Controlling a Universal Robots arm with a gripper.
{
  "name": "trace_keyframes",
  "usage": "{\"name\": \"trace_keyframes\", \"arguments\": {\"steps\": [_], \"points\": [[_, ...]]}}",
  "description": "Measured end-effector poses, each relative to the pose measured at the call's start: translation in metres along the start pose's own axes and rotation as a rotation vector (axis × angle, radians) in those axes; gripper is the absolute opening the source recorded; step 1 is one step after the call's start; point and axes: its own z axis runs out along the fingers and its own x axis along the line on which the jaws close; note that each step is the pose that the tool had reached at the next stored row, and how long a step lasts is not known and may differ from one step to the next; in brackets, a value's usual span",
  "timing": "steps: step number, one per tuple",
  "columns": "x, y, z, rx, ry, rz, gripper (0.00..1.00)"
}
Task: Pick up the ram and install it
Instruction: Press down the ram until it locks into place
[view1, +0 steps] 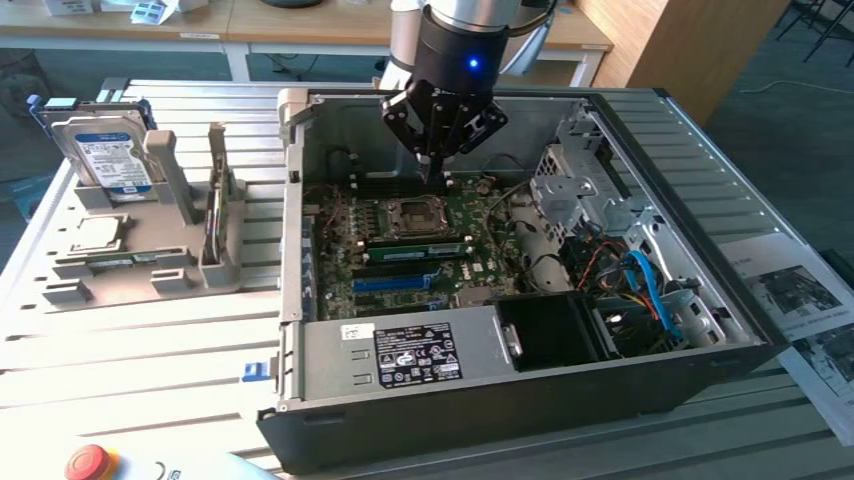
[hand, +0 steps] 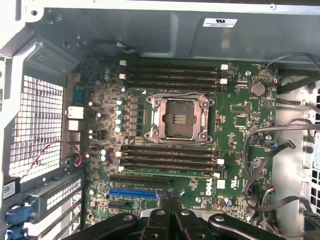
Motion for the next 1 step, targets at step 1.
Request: {"name": "trace_keyframes", "arguments": {"steps": [1], "points": [[0.0,0.0,0.0,0.0,0.0,0.0,0.1]]}}
